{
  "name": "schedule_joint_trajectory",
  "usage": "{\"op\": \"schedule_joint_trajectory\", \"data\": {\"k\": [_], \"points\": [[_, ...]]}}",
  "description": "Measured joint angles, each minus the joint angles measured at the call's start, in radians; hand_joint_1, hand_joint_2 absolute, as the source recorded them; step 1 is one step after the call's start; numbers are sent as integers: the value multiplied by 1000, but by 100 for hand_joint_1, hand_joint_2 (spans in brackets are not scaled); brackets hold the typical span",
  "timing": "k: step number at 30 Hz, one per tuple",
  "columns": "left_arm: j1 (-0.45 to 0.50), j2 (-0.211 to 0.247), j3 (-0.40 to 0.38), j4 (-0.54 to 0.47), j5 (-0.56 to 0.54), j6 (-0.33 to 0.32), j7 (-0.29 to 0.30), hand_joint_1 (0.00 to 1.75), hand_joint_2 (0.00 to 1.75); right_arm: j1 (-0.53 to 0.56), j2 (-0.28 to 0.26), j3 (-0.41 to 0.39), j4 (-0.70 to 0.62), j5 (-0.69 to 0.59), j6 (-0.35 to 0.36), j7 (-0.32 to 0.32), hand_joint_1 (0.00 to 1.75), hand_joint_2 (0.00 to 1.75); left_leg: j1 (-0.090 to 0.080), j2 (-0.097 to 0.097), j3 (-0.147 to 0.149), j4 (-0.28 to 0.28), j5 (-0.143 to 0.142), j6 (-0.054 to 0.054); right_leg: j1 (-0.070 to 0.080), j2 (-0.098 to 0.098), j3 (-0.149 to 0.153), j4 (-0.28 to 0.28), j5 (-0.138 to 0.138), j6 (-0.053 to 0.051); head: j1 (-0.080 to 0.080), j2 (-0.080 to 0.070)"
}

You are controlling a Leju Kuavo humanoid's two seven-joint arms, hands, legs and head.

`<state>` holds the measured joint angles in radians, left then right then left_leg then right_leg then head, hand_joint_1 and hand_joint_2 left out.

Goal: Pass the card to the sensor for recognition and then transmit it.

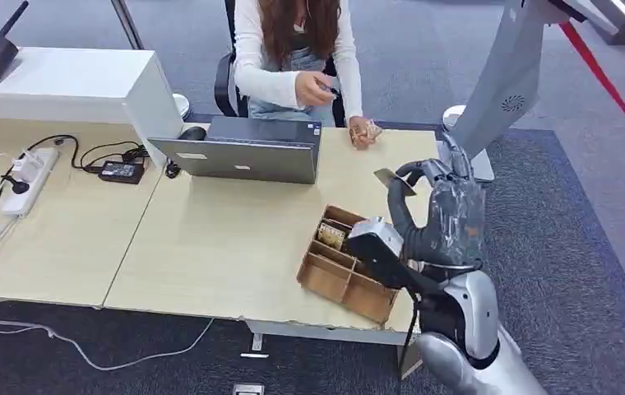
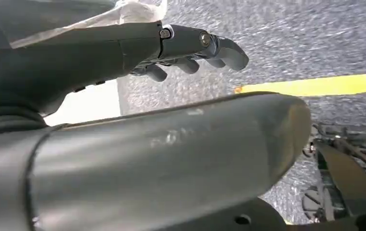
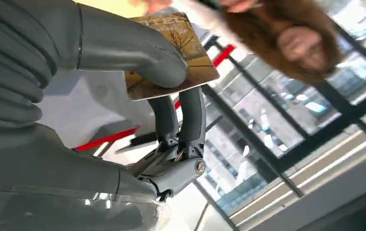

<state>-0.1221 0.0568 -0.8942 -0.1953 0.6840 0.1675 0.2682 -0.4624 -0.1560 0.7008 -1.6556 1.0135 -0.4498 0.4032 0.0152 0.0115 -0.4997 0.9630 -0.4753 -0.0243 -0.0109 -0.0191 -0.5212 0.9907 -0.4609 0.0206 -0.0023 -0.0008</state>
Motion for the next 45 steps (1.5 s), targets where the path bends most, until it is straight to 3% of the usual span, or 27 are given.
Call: {"op": "schedule_joint_trajectory", "data": {"k": [4, 13, 21, 29, 30, 31, 36, 39, 45], "points": [[-2, 0, -14, 0, -24, -10, -24, 0, 0, -126, 52, 11, 100, -111, -5, -33, 175, 175, 0, 0, 0, 0, 1, -1, 0, 0, 0, 0, 0, 0, 0, 0], [-5, 0, -45, 0, -48, -13, -32, 0, 0, -343, 185, 29, 486, -290, -37, -112, 175, 175, 0, -1, -1, 0, 1, -1, 0, 0, -1, 1, 0, 0, 0, 0], [-4, -1, -63, 0, -48, -11, -26, 0, 0, -404, 272, 42, 708, -315, -39, -144, 175, 175, 0, -1, -2, 0, 1, -1, 0, 0, -2, 1, 0, 0, 0, 0], [-4, -4, -64, 0, -45, -10, -23, 0, 0, -424, 336, 60, 845, -345, -61, -184, 171, 175, 0, -1, -1, 0, 1, -1, 0, 0, -1, 1, 0, 0, 0, 0], [-4, -5, -64, 0, -44, -10, -21, 0, 0, -425, 340, 62, 852, -352, -63, -187, 152, 175, 0, -1, -1, 0, 1, -1, 0, 0, -1, 1, 0, 0, 0, 0], [-4, -5, -64, 0, -42, -10, -20, 0, 0, -425, 343, 63, 858, -356, -65, -190, 2, 175, 0, -1, -1, 0, 1, -1, 0, 0, -1, 1, 0, 0, 0, 0], [-3, -5, -64, 0, -35, -12, -14, 0, 0, -422, 357, 68, 882, -446, -76, -241, 0, 175, 0, -1, -1, 0, 1, -1, 0, 0, -2, 1, 0, 0, 0, 0], [-2, -5, -64, 0, -26, -12, -9, 0, 0, -405, 364, 67, 880, -551, -75, -309, 0, 175, 0, -1, -1, 0, 1, -1, 0, 0, -2, 1, 0, 0, 0, 0], [-1, -5, -64, 0, 2, -5, 0, 0, 0, -301, 349, 56, 753, -742, -59, -395, 0, 175, 0, -1, -1, 0, 1, -1, 0, 0, -2, 1, 0, 0, 0, 0]]}}
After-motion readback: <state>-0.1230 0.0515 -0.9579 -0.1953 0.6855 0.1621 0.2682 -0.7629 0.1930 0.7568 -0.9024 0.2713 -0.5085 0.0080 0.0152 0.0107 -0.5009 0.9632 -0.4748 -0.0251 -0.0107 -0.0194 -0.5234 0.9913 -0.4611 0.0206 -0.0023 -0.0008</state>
